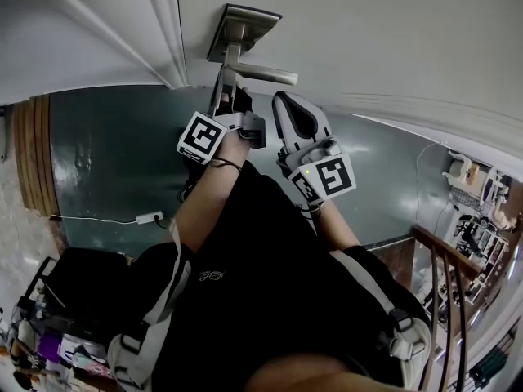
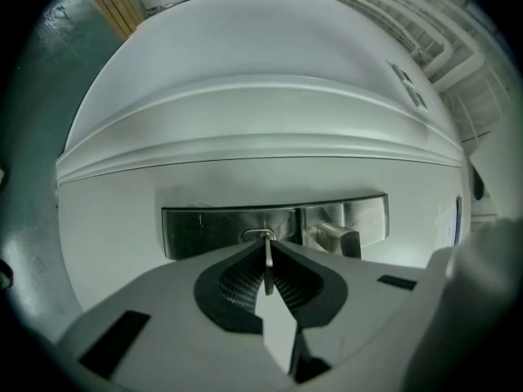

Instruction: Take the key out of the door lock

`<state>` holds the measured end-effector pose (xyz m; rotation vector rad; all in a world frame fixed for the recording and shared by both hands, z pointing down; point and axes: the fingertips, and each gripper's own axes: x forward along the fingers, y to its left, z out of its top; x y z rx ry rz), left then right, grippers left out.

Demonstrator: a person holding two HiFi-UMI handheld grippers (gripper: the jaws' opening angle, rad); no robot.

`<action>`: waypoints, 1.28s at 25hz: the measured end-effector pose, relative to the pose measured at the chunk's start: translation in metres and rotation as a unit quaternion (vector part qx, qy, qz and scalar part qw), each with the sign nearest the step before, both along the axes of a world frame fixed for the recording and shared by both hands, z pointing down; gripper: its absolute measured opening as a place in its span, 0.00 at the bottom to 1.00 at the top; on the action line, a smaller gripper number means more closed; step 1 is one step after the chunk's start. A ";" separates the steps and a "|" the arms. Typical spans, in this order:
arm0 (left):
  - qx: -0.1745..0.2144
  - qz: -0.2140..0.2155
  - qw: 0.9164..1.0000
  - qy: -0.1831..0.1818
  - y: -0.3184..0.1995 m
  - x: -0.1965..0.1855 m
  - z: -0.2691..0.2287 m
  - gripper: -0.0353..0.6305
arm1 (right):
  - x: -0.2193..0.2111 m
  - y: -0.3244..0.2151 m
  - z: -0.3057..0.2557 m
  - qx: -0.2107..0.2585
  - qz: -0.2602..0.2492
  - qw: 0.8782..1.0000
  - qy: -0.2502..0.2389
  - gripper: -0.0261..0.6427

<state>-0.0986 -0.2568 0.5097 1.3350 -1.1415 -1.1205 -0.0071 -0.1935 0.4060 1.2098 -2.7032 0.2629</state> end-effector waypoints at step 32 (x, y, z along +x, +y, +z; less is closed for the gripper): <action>-0.006 -0.041 0.997 -0.070 0.070 0.020 -0.004 0.11 | 0.035 0.037 0.013 -0.004 -0.072 0.997 -0.025 0.05</action>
